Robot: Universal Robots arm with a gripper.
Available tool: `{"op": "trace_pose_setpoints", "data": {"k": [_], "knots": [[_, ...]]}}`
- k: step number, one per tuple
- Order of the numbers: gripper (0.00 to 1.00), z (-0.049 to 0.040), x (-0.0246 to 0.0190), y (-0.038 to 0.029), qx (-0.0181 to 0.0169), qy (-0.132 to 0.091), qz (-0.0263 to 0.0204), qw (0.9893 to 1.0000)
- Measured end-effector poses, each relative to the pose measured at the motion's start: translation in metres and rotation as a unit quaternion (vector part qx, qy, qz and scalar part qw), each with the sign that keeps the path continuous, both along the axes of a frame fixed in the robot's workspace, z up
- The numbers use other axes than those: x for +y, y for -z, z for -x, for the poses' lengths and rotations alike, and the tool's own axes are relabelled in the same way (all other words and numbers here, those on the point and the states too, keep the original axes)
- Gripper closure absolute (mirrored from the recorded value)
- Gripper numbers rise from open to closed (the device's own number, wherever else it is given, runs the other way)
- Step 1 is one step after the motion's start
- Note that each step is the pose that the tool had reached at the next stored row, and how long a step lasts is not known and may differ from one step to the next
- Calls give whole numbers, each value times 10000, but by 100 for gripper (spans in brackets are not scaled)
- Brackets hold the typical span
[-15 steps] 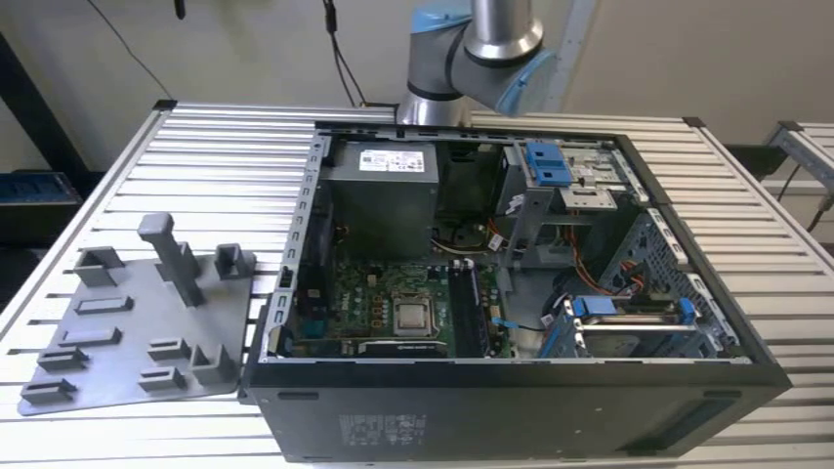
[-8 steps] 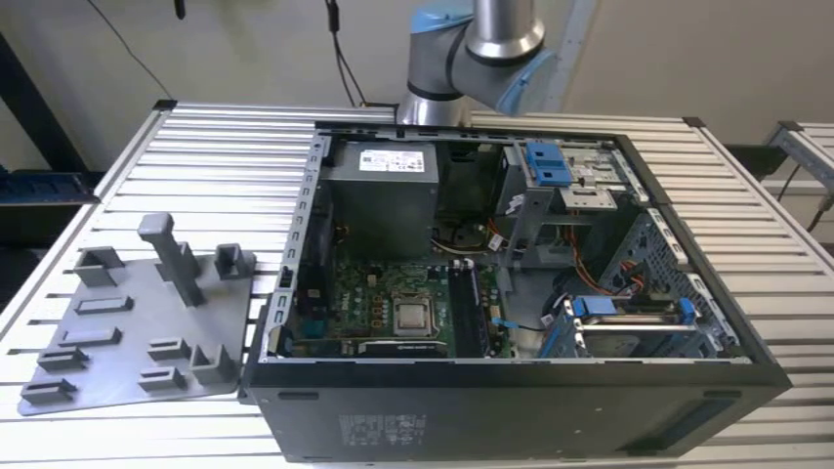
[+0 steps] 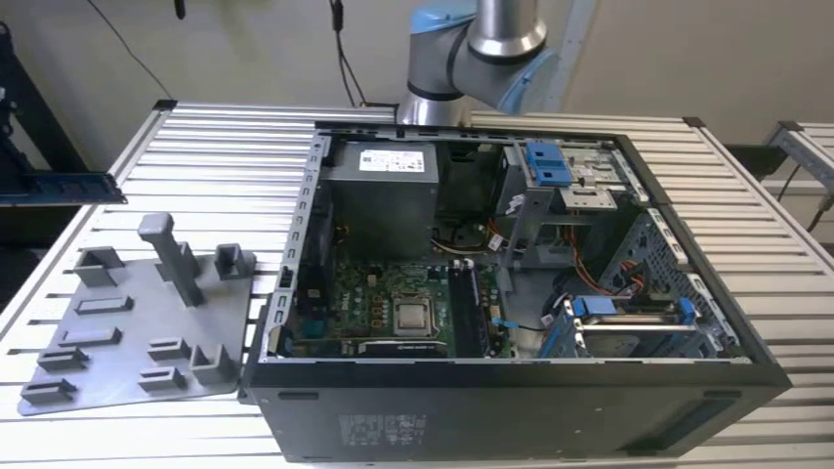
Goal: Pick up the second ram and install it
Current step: 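Pick up the second ram and move it above second insertion slot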
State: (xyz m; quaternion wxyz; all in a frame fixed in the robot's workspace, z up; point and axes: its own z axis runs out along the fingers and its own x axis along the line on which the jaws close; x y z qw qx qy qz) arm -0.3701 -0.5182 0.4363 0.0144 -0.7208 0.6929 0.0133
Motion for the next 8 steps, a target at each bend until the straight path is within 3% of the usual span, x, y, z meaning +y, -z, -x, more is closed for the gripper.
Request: {"op": "trace_pose_setpoints", "data": {"k": [8], "knots": [[86,-200,-1,0,0,0,0,10000]]}}
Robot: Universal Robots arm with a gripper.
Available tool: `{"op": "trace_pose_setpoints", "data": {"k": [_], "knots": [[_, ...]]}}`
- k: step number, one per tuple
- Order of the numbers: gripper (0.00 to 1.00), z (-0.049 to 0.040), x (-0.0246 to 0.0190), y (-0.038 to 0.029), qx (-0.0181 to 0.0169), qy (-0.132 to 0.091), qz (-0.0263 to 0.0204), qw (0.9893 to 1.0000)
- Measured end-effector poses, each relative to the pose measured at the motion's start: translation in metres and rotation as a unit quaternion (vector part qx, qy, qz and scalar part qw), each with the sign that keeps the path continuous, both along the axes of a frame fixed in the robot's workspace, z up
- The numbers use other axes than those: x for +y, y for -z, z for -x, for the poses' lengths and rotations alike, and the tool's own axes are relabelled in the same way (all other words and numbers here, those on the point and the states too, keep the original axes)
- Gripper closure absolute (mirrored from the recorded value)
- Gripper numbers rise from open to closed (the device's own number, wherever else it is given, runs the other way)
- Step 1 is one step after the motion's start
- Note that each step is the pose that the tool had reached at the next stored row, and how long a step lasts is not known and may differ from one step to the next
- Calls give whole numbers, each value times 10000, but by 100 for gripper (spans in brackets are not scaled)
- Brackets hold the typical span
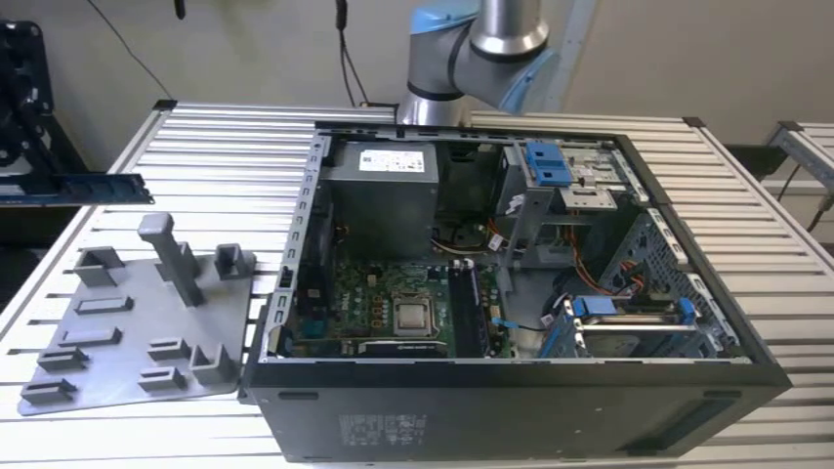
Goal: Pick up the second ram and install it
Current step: 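Pick up the second ram and move it above second insertion slot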
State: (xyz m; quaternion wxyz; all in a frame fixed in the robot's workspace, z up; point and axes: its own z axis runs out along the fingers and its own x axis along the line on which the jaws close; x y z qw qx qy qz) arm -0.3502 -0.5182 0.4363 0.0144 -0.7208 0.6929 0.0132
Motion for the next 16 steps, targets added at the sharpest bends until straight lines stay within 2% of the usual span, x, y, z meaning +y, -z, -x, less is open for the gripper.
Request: {"op": "trace_pose_setpoints", "data": {"k": [10,16], "knots": [[86,-251,0,0,0,0,0,10000],[86,-373,0,0,0,0,0,10000]]}}
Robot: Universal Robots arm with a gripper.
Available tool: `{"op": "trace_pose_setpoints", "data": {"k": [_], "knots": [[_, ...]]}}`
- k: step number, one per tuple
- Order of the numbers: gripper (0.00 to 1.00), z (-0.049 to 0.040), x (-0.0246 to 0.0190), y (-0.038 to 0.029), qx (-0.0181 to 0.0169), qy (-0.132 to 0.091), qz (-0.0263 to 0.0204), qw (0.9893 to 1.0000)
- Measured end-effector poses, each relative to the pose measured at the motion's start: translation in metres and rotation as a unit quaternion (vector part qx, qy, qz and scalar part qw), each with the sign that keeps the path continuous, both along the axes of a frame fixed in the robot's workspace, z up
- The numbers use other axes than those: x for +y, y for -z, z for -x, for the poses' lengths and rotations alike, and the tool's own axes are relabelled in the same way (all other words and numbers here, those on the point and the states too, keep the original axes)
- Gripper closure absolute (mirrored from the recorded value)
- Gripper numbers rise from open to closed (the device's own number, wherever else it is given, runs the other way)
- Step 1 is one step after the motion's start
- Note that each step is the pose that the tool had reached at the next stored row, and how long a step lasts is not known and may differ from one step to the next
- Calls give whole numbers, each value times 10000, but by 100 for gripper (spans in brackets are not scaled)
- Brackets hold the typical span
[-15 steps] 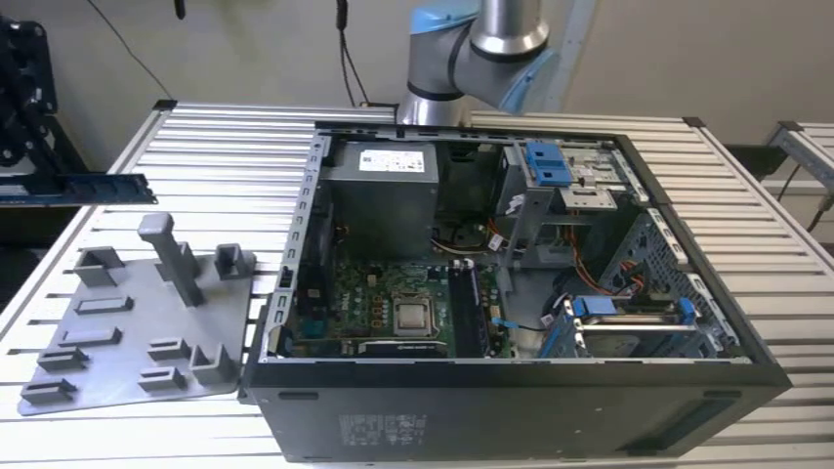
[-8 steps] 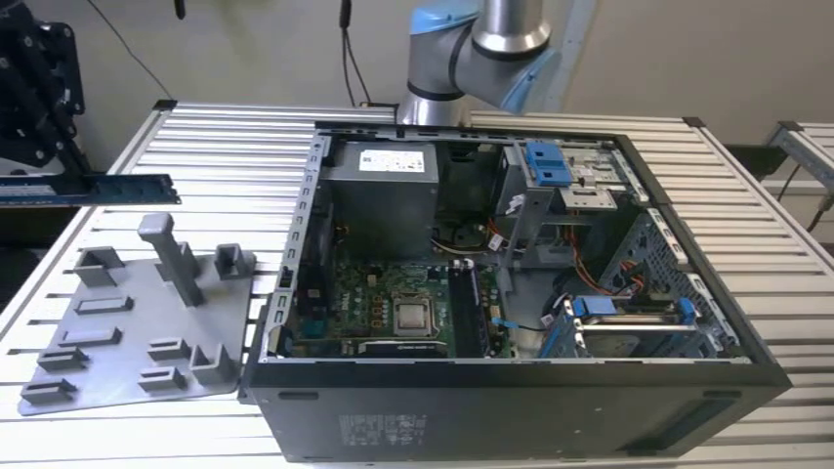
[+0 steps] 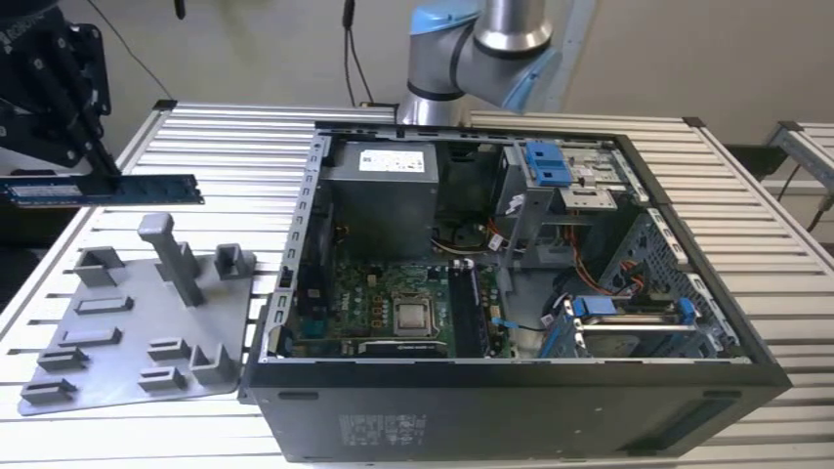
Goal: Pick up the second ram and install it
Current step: 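Pick up the second ram and move it above second insertion slot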
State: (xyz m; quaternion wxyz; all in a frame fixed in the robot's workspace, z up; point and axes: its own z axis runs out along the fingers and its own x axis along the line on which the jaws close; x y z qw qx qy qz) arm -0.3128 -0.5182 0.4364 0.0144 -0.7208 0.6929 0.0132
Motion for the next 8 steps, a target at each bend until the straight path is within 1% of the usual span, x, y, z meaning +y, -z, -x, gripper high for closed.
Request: {"op": "trace_pose_setpoints", "data": {"k": [8], "knots": [[86,-175,0,0,0,0,0,10000]]}}
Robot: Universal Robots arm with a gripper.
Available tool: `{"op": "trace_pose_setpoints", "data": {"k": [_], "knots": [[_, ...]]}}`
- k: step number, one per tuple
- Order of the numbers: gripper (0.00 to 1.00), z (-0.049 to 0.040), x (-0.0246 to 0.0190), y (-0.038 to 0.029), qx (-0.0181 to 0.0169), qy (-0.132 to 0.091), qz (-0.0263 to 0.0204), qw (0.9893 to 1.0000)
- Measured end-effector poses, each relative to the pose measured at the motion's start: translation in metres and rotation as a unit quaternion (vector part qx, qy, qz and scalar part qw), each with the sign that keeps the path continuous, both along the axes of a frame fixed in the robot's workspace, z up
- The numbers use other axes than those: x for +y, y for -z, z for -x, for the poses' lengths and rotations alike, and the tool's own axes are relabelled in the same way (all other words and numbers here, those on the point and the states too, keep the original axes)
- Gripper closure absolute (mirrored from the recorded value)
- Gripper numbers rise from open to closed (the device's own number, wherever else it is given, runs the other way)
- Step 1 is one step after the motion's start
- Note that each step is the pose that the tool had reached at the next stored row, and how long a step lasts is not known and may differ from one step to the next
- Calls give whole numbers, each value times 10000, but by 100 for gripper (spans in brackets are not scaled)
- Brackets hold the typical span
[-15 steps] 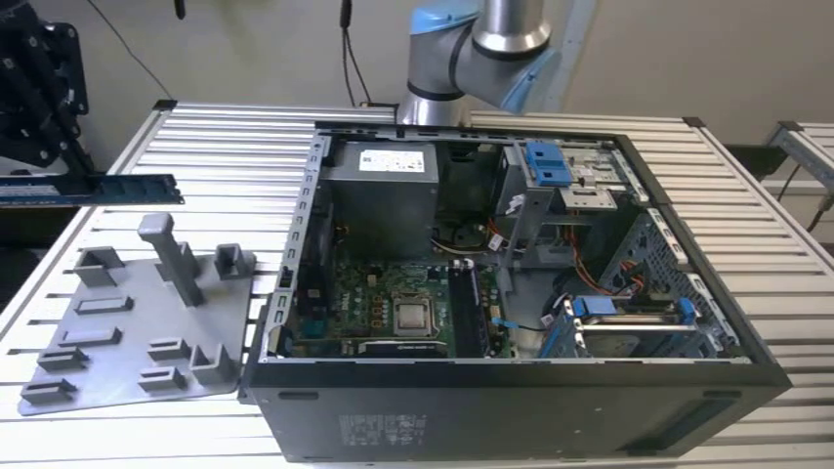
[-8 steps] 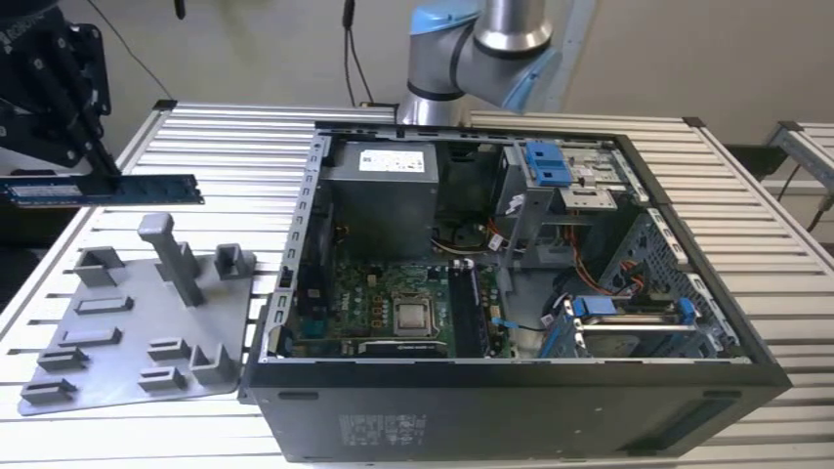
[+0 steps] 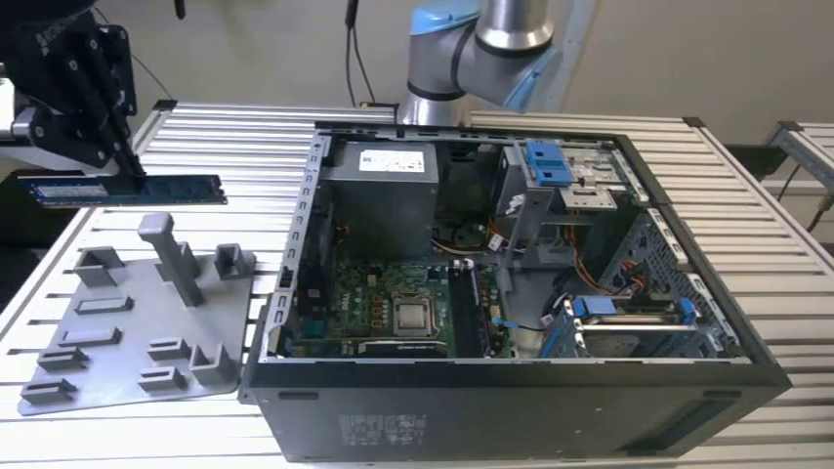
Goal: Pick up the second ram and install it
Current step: 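Pick up the second ram and move it above second insertion slot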
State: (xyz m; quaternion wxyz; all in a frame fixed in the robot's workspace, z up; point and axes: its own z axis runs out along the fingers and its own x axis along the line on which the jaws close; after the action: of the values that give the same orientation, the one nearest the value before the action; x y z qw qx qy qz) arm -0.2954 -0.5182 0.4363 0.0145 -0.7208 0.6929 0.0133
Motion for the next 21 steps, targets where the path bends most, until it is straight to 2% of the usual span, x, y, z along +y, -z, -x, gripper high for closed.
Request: {"op": "trace_pose_setpoints", "data": {"k": [21], "knots": [[86,-546,0,0,0,0,0,10000]]}}
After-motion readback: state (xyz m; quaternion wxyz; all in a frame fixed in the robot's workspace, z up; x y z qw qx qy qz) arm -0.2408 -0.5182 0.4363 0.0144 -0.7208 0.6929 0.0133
